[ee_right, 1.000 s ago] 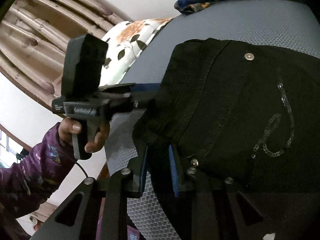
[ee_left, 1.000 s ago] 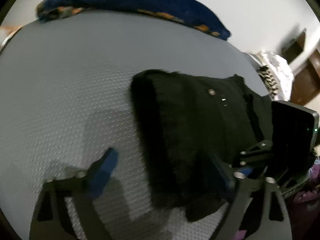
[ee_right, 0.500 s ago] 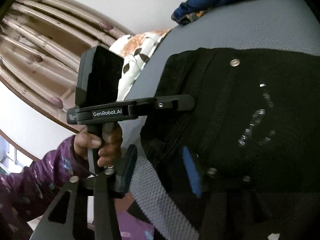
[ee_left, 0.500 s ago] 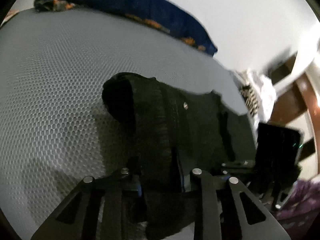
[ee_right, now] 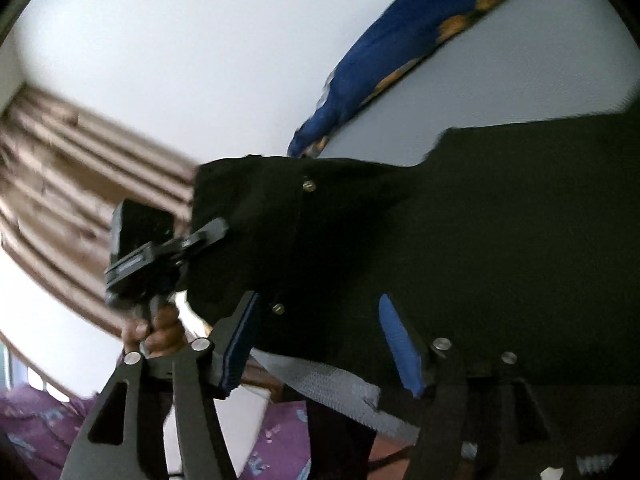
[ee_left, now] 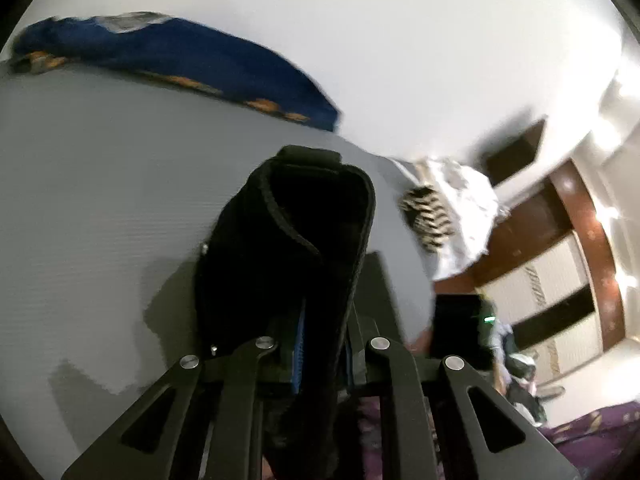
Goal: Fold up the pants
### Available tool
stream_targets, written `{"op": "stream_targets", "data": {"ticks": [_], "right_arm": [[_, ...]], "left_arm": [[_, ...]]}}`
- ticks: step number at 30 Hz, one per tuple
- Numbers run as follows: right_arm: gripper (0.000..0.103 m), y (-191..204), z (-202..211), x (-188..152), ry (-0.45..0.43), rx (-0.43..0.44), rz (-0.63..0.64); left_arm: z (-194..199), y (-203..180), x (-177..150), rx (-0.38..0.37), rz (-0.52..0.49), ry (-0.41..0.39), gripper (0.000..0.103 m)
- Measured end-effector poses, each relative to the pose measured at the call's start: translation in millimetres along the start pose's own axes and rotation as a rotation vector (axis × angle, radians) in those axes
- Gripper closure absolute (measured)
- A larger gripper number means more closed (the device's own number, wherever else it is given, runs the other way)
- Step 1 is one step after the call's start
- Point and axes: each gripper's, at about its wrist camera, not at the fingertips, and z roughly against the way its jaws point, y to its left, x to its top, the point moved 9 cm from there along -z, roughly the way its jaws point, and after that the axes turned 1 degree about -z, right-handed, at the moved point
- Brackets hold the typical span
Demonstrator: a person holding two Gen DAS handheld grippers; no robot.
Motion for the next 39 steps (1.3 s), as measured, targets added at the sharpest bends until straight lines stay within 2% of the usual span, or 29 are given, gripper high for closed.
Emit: {"op": "stream_targets", "data": {"ticks": [4, 8, 10, 15, 19, 23, 27, 33, 35, 37, 39], "right_arm": [[0.041, -3.5, 21.9, -0.3, -0.036, 0.022, -0.005], [0.037, -8.2, 46.7, 9.0, -0.072, 0.047, -0.028], [0.037, -24.9, 63.0, 14.0, -0.075, 0.060, -0.096], [0.035, -85.3, 118.6, 23.7, -0.119, 0.007, -0.215], [0.031, -102.9, 134.1, 27.7, -0.163, 0.047, -0.272], [0.030, -117.0, 123.8, 28.3, -0.130, 0.074, -0.327], [0.030, -131.1, 129.5, 28.3, -0.135, 0.094, -0.373], [0.026, -138.3, 135.9, 30.7, -0.150, 0.100, -0.400], [0.026, -138.9, 136.5, 29.0, -0.146, 0.097, -0.395], [0.025, -139.6, 134.5, 29.7, -0.145, 0.095, -0.395], [0.025, -140.6, 134.4, 26.0, -0.140, 0.083, -0.400]], "left_arm": [[-50.2, -63.8, 11.7, -0.062, -0.055, 0.022, 0.088], [-103.5, -98.1, 12.5, -0.104, -0.040, 0.060, 0.088], [-135.7, -112.9, 6.9, -0.110, -0.037, 0.089, 0.088], [-205.5, -121.5, -12.9, -0.079, -0.030, 0.164, 0.088], [-246.1, -112.2, -29.4, -0.044, -0.010, 0.212, 0.088], [-264.9, -108.4, -34.2, 0.001, -0.019, 0.221, 0.087], [-275.1, -110.3, -37.0, 0.025, -0.054, 0.223, 0.086], [-287.2, -107.4, -39.7, -0.009, -0.022, 0.233, 0.086], [-289.9, -121.6, -40.5, -0.069, -0.057, 0.239, 0.087], [-295.7, -133.4, -42.2, -0.049, -0.139, 0.242, 0.087], [-296.2, -137.4, -42.0, -0.067, -0.143, 0.243, 0.087]]}}
